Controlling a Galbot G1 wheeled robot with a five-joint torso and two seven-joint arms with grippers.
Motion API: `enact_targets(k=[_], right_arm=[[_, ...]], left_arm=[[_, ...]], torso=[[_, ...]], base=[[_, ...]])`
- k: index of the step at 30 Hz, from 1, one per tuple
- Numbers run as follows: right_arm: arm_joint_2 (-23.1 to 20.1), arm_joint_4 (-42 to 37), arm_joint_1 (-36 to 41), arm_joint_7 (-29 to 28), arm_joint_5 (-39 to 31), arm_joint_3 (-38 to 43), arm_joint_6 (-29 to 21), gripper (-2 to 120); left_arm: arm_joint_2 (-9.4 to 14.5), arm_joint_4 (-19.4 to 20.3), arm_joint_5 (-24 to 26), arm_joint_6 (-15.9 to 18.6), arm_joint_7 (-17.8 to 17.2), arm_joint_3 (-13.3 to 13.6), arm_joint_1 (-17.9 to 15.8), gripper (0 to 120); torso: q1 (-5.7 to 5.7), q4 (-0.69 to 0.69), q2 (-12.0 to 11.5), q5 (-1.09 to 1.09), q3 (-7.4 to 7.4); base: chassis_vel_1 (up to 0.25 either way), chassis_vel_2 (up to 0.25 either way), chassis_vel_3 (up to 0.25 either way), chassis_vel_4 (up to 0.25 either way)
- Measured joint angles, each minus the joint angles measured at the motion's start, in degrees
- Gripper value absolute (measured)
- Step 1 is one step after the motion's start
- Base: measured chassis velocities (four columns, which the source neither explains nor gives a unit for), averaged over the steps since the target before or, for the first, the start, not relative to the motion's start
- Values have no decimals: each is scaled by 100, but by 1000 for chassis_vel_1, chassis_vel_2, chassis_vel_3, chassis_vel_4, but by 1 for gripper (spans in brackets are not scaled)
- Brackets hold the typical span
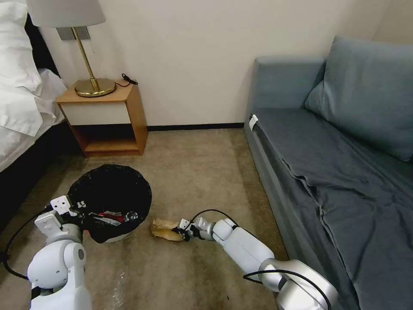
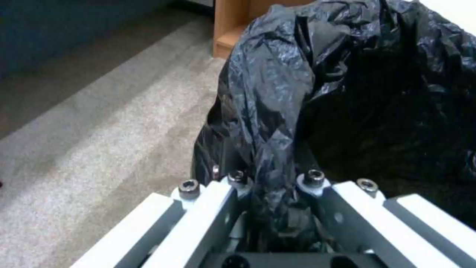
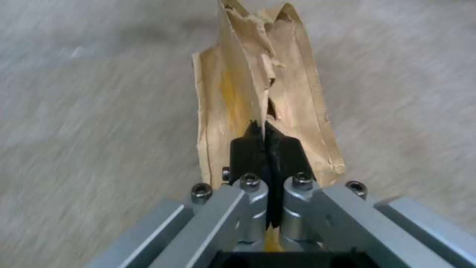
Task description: Pick up the trash bin, then pick up the garbage on the floor and place it into the trash bin.
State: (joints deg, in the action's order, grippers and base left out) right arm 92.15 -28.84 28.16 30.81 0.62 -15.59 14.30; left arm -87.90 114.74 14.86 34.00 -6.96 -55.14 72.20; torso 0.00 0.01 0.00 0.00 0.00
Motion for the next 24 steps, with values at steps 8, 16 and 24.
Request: enact_targets(k=[8,16,24], right_arm=[[-12,-295,-89,-1011,-562,843,-127,0],[-83,-860,-360,-2717,-1541,1201,-169,0],[-98,-1582,-611,-3473,-1934,831,38,0]], left_arm=[[10,-93,60,-15,14,83,-64,4],[70,-147,116,-13,17,185,-203,4],[90,-144,125,2,10,240,-195,4]], torso=[[0,-1,0,-1,0],[0,-2,0,0,0],[0,-1,0,0,0]], base=[[0,0,0,0],[0,0,0,0],[0,0,0,0]])
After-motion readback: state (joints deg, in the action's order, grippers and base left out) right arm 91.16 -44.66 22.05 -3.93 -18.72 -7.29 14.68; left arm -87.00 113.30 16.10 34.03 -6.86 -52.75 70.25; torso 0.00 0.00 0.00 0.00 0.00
